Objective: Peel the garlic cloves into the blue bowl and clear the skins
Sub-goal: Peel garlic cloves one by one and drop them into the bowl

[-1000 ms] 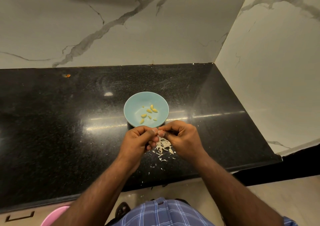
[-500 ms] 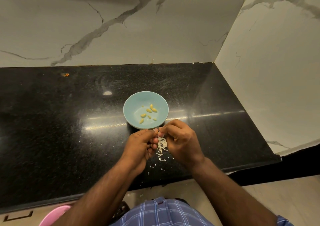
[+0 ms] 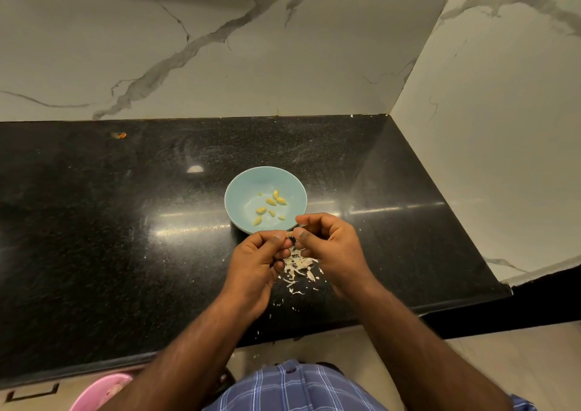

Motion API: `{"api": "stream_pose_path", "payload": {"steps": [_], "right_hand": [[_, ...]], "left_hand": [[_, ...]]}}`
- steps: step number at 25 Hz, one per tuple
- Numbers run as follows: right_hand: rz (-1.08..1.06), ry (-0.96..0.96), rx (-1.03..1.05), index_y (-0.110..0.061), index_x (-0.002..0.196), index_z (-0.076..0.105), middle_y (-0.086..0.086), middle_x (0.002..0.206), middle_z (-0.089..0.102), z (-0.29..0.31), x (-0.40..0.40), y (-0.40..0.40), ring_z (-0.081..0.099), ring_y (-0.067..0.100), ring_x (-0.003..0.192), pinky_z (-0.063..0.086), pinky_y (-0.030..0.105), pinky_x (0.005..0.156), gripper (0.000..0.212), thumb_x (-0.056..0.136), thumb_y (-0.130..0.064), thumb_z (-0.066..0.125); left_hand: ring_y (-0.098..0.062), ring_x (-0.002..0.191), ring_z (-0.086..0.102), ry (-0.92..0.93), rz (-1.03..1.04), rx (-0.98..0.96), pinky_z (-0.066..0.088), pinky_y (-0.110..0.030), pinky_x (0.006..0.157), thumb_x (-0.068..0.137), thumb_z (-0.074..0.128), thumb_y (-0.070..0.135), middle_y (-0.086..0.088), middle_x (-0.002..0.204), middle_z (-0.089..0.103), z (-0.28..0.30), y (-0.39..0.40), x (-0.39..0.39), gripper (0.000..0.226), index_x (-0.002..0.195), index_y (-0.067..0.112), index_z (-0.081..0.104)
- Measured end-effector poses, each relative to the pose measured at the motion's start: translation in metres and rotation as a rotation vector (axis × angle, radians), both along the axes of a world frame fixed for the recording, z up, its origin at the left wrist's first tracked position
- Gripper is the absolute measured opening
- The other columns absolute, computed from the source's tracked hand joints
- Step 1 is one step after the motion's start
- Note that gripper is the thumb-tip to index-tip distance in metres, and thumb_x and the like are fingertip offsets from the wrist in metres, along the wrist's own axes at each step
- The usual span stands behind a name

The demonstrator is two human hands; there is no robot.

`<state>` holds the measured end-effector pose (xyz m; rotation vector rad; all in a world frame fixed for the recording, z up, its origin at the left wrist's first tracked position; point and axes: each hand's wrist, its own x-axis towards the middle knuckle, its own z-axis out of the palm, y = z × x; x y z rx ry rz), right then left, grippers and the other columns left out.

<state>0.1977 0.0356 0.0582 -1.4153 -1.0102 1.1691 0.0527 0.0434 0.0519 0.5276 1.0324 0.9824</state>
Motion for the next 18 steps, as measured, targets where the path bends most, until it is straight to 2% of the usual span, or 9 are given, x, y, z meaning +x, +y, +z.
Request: {"api": "stream_pose_path", "payload": {"steps": [3,6,13,18], "right_hand": [[0.001,0.077,-0.006,-0.011,0.106,0.071,0.023,0.097,0.073,0.0038,-0.0020,-0.0004,0.071,0.017,0.079,0.056,0.027,0.068,0.022,0.088,0.001,0.073],[-0.021,0.110,0.012,-0.008,0.108,0.071,0.021,0.097,0.075,0.0024,-0.0036,-0.0023,0.073,0.021,0.085,0.058,0.028,0.073,0.024,0.087,0.004,0.072],[0.014,-0.080,0.089,-0.016,0.108,0.072,0.007,0.095,0.076,-0.0007,-0.0024,-0.0046,0.074,0.019,0.092,0.061,0.031,0.082,0.024,0.090,-0.001,0.071],[0.035,-0.216,0.072,-0.016,0.102,0.072,0.003,0.087,0.075,-0.0032,0.0025,-0.0043,0.073,0.015,0.084,0.062,0.034,0.080,0.019,0.087,-0.004,0.074]], "left_hand": [[-0.006,0.069,0.063,0.019,-0.002,0.036,0.049,-0.016,0.061,0.097,0.063,0.011,-0.004,0.080,0.072,-0.0005,-0.0005,0.0001,0.009,0.097,0.008,0.071],[-0.006,0.070,0.063,0.018,0.003,0.040,0.049,-0.016,0.061,0.097,0.064,0.012,-0.004,0.081,0.072,-0.0007,-0.0006,-0.0002,0.008,0.098,0.008,0.071],[-0.007,0.070,0.063,-0.001,-0.021,0.009,0.049,-0.016,0.060,0.097,0.064,0.013,-0.006,0.084,0.073,-0.0030,0.0005,-0.0018,0.013,0.104,0.005,0.072],[-0.008,0.067,0.061,-0.060,-0.070,-0.002,0.048,-0.016,0.056,0.096,0.063,0.014,-0.006,0.081,0.071,-0.0021,-0.0011,-0.0019,0.012,0.098,0.008,0.074]]}}
